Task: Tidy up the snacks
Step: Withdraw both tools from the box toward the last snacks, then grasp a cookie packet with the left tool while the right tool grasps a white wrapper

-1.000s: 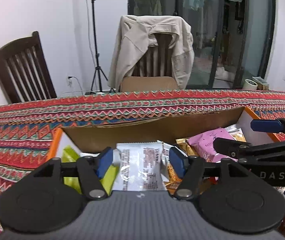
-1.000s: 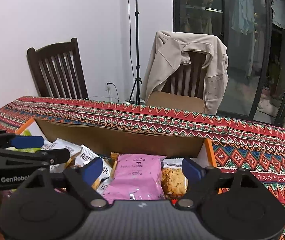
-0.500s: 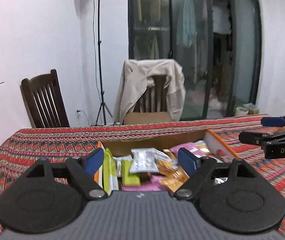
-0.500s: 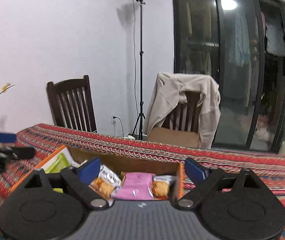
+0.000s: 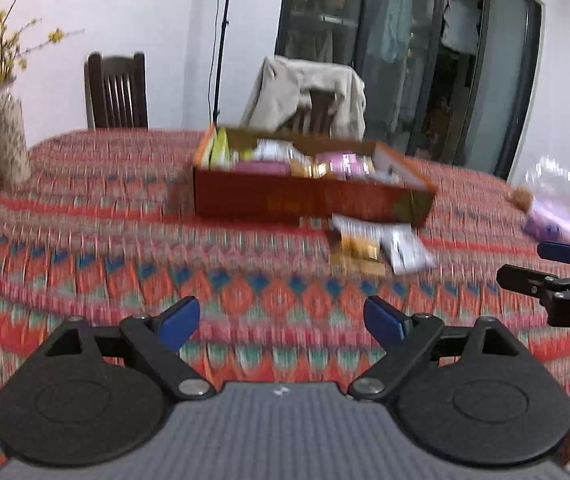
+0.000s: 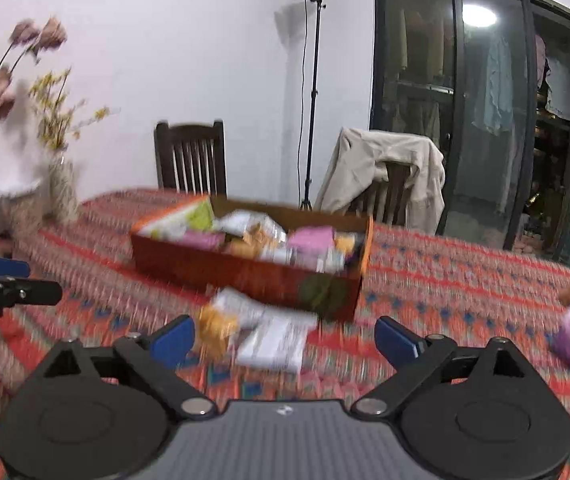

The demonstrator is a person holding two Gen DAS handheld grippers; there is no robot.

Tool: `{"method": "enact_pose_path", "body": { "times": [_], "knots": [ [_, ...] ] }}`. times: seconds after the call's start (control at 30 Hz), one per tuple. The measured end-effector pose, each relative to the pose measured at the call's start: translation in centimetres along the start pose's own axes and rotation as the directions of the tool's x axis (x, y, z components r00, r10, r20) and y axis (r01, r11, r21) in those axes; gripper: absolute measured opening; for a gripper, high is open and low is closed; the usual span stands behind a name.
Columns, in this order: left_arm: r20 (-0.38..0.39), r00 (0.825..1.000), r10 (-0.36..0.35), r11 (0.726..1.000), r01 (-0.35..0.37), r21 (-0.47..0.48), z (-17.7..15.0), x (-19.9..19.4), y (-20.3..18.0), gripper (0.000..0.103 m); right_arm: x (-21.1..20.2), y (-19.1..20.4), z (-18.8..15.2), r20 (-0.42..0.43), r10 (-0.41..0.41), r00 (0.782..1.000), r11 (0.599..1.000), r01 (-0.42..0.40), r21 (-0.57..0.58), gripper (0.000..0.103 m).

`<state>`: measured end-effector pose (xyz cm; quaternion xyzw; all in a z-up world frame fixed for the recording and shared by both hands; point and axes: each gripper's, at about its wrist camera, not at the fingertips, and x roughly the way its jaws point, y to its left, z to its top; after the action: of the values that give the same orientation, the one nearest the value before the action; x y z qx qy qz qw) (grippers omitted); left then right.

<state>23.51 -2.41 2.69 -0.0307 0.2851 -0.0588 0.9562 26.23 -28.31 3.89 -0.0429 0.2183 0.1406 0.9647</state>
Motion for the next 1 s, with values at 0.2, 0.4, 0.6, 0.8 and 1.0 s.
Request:
{"method": "enact_pose_path", "body": {
  "times": [0.2, 0.4, 0.6, 0.8, 1.0],
  "knots": [
    [-0.058, 0.998, 0.016, 1.000, -0.016, 0.013, -2.1, 0.8, -0.6, 0.092, -1.0, 0.9, -5.8, -0.101, 0.026, 0.995, 0.997, -0.019, 0.075, 0.097],
    [-0.059, 0.998, -0.006, 0.999, 0.009, 0.053, -1.6, 1.7, -2.2, 0.092, -2.3, 1.4, -6.9, -0.095, 0.013, 0.995, 0.997, -0.006, 0.076, 0.097],
    [-0.025, 0.998, -0.062, 0.993, 0.064, 0.099, 1.8, 6.2, -4.7, 0.091, -4.3, 1.0, -5.9, -0.091, 0.000, 0.996, 0.998, 0.006, 0.067, 0.097],
    [-0.041, 0.996, -0.085, 0.980, 0.090, 0.177, 5.1, 13.6, -7.4, 0.081, -7.0, -0.1, -5.5, -0.107, -0.093, 0.990, 0.991, 0.103, 0.084, 0.097],
    [-0.111, 0.990, -0.089, 0.973, 0.110, 0.201, 4.8, 17.7, -7.1, 0.045, -6.8, -1.2, -4.9, -0.122, -0.146, 0.982, 0.973, 0.165, 0.163, 0.097]
  ]
}}
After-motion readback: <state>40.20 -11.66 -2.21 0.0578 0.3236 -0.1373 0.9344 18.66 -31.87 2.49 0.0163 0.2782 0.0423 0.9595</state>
